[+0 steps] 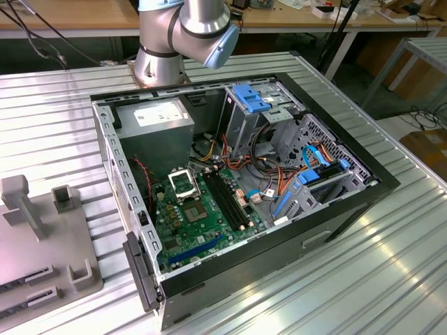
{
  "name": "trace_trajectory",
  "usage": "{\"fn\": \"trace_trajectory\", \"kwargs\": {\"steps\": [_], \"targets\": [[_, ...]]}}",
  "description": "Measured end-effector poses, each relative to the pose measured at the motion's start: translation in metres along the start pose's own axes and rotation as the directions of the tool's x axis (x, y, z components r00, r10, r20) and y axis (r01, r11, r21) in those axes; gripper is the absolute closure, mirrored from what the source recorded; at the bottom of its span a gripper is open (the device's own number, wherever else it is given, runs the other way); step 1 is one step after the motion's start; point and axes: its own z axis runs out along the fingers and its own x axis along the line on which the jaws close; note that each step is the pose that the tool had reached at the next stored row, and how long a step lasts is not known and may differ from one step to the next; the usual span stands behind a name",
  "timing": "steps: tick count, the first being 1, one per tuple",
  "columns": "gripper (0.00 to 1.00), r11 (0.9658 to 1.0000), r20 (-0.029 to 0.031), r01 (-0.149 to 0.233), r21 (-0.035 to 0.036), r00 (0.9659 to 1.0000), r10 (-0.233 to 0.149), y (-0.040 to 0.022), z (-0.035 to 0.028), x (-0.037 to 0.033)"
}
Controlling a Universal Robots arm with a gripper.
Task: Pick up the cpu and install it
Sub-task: 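Pick up the cpu and move it towards the insertion slot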
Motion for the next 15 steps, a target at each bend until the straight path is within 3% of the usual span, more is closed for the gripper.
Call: {"fn": "trace_trajectory", "kwargs": {"steps": [15], "targets": [[0.52,1.0,-0.0001,0.0,0.0,1.0,0.0,0.0001,-0.0199,0.0003]]}}
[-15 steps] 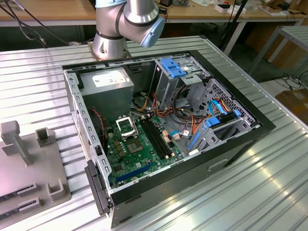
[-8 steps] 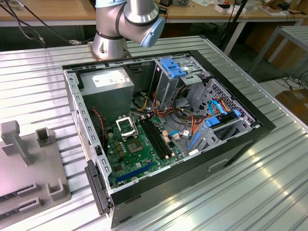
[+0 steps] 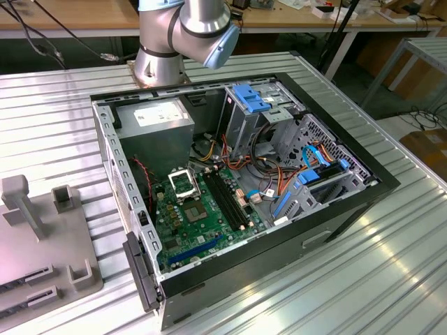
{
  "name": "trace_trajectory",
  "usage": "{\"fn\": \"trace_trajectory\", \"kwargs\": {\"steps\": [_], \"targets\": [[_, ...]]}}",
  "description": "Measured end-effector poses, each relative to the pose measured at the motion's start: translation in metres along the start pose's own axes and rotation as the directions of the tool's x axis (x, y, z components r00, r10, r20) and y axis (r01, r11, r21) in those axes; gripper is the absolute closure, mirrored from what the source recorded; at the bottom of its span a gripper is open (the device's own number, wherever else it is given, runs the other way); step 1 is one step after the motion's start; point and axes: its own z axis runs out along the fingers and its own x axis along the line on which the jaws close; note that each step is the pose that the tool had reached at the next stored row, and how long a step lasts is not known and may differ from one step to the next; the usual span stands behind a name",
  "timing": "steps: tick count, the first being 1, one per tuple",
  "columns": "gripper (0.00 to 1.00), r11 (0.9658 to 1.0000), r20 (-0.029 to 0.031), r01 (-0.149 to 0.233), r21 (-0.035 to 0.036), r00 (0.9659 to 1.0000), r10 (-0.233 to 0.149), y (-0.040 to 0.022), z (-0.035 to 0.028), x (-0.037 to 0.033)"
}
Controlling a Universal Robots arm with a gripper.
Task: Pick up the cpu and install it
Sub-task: 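Pick up the cpu and move it towards the insertion slot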
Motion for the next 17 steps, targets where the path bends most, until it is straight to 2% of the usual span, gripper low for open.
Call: {"fn": "trace_trajectory", "kwargs": {"steps": [17], "targets": [[0.52,1.0,0.0,0.0,-0.0001,1.0,0.0,0.0001,-0.0157,0.0003]]}}
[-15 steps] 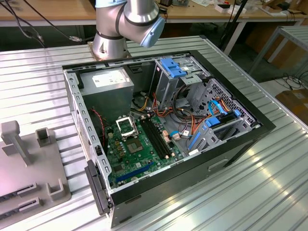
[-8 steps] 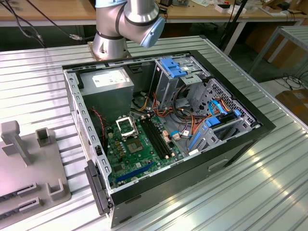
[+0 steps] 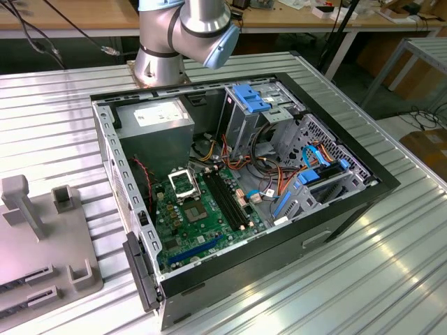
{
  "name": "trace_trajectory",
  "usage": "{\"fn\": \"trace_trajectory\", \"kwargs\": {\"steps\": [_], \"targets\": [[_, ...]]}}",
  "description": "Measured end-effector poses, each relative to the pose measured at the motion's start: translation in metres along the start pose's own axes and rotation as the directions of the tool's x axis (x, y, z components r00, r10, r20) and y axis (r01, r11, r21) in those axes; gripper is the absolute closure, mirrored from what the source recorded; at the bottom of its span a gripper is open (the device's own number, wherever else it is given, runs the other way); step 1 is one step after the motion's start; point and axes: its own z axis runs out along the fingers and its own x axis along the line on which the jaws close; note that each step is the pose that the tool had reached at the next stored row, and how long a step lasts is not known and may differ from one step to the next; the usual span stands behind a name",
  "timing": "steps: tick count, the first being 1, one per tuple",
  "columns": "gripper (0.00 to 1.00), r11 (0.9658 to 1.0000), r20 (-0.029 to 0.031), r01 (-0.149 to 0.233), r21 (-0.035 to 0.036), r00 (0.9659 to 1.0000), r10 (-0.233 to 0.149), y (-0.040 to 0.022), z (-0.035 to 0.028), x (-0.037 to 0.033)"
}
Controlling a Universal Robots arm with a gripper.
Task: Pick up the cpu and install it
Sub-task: 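Pick up the cpu and move it towards the insertion slot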
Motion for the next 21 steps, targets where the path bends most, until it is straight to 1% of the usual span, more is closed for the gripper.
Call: {"fn": "trace_trajectory", "kwargs": {"steps": [8,16,21], "targets": [[0.52,1.0,-0.0001,0.0,0.0,1.0,0.0,0.0,-0.0061,0.0001],[0.52,1.0,-0.0002,0.0,0.0001,1.0,0.0,0.0001,-0.0145,0.0002],[0.52,1.0,-0.0003,0.0,0.0001,1.0,0.0,0.0001,-0.0208,0.0004]]}}
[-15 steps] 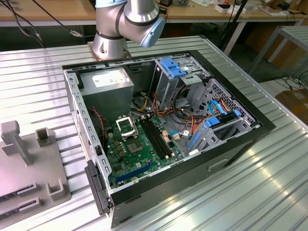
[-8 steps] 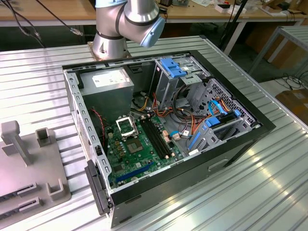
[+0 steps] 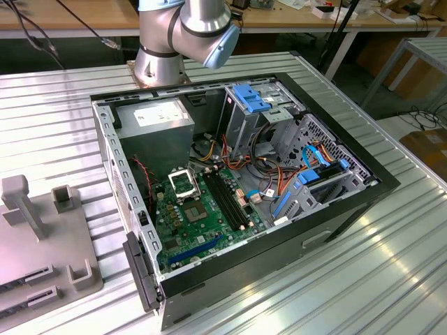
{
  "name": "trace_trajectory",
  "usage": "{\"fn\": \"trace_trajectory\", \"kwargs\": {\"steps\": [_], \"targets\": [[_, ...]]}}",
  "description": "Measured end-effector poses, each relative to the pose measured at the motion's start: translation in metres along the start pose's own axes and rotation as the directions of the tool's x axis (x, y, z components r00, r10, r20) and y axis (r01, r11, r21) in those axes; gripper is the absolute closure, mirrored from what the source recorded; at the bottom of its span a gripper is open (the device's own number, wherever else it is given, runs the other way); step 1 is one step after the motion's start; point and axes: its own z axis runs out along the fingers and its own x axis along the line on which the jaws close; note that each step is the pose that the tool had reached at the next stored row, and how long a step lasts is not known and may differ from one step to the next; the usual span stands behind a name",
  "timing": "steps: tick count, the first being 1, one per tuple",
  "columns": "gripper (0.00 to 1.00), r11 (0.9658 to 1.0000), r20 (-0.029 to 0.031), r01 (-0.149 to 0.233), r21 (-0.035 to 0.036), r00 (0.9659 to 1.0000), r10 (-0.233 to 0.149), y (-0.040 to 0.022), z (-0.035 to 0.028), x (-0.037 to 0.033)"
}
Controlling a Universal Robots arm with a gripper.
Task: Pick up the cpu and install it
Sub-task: 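Pick up the cpu and move it towards the insertion slot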
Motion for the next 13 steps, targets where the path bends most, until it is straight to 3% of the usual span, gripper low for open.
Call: {"fn": "trace_trajectory", "kwargs": {"steps": [13], "targets": [[0.52,1.0,-0.0004,0.0,-0.0001,1.0,0.0,0.0,-0.0117,0.0002]]}}
